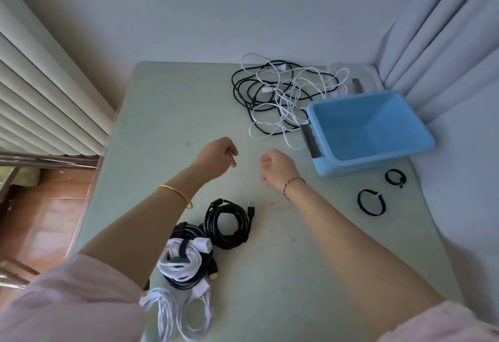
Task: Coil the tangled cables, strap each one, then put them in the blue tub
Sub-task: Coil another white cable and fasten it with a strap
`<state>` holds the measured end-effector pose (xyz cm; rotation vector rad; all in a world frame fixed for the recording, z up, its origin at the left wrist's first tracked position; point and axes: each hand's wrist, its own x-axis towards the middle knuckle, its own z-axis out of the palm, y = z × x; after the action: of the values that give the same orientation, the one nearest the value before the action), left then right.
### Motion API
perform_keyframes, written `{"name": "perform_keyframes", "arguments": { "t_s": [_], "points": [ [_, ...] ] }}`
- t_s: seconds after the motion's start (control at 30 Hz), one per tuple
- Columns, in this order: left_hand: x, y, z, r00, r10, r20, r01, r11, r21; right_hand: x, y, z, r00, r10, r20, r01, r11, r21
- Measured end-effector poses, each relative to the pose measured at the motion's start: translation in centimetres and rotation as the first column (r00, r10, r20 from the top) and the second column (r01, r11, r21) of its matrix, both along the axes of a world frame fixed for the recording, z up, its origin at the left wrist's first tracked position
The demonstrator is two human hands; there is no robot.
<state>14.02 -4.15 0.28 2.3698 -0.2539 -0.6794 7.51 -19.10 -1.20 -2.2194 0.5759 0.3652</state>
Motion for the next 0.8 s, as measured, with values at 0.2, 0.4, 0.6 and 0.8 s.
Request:
{"name": "perform_keyframes", "arguments": {
  "t_s": [0.2, 0.4, 0.6, 0.8],
  "points": [
    [3.0, 0.4, -0.2, 0.998, 0.063, 0.031, -0.062, 0.997, -0.039, 7.7, -2.2, 0.2, 0.998, 0.049, 0.04, -0.04, 0.975, -0.219],
    [4.7, 1.6, -2.7, 0.995, 0.101, 0.014, -0.101, 0.995, -0.027, 10.2, -3.5, -4.1, 0.935, 0.332, -0.127, -0.355, 0.881, -0.313],
    [4.8, 1.1, -2.3, 0.995, 0.101, 0.0, -0.101, 0.993, -0.058, 10.1, -3.2, -3.9, 0.839, 0.481, -0.253, -0.541, 0.694, -0.475],
    [4.4, 0.0, -0.1, 0.986, 0.149, 0.075, -0.136, 0.977, -0.162, 9.4, -2.9, 2.2, 0.801, 0.121, 0.587, 0.102, 0.937, -0.333]
  ]
}}
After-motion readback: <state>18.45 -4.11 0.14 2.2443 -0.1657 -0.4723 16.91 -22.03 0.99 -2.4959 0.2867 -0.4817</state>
